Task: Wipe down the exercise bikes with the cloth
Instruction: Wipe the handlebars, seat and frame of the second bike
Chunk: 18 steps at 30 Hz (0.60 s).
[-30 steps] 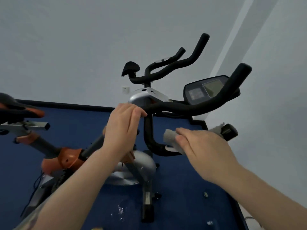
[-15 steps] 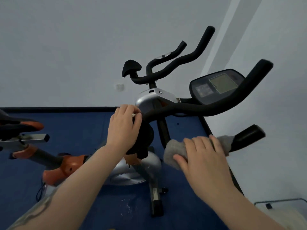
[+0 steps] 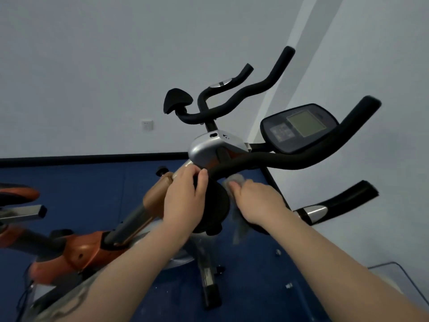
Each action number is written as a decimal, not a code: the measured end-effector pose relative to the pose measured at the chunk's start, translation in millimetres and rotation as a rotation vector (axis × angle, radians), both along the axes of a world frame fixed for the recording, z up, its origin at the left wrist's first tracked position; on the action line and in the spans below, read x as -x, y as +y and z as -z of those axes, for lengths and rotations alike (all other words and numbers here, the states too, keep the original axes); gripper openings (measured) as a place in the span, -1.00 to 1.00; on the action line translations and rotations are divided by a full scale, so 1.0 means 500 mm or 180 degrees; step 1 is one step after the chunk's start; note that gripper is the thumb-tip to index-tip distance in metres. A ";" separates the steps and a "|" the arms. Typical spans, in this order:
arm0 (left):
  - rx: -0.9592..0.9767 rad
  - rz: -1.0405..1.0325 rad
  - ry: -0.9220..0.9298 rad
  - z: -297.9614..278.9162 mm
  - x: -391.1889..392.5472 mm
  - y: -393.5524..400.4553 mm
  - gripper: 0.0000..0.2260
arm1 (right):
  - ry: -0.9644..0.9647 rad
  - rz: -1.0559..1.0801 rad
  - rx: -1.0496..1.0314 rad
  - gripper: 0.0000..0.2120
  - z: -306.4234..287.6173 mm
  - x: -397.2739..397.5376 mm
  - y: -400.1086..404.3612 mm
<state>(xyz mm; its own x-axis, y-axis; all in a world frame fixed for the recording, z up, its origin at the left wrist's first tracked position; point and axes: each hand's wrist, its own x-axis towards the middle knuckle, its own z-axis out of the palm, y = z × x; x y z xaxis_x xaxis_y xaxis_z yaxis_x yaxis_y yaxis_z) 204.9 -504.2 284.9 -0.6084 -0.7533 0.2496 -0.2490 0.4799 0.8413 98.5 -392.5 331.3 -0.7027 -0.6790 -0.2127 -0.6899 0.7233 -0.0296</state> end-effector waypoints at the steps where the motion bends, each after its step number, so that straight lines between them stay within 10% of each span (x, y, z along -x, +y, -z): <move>1: 0.0069 0.0008 0.0025 0.002 -0.002 -0.001 -0.78 | -0.0209 0.0062 0.0120 -0.48 -0.003 0.007 -0.012; 11: -0.0221 0.0272 0.0199 0.027 0.003 -0.011 -0.77 | -0.0494 0.0685 0.0842 -0.51 0.016 -0.001 -0.023; 18: -0.0164 0.0367 0.0407 0.023 0.001 -0.018 -0.86 | -0.0482 0.1810 0.2932 -0.72 0.000 -0.031 0.021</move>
<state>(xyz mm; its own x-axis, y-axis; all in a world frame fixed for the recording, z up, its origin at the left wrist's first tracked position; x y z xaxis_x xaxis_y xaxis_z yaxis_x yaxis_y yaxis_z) 204.6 -513.4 273.6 -0.6574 -0.6940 0.2935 -0.0841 0.4546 0.8867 113.7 -381.9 331.2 -0.9734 -0.2063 0.0998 -0.2054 0.5921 -0.7793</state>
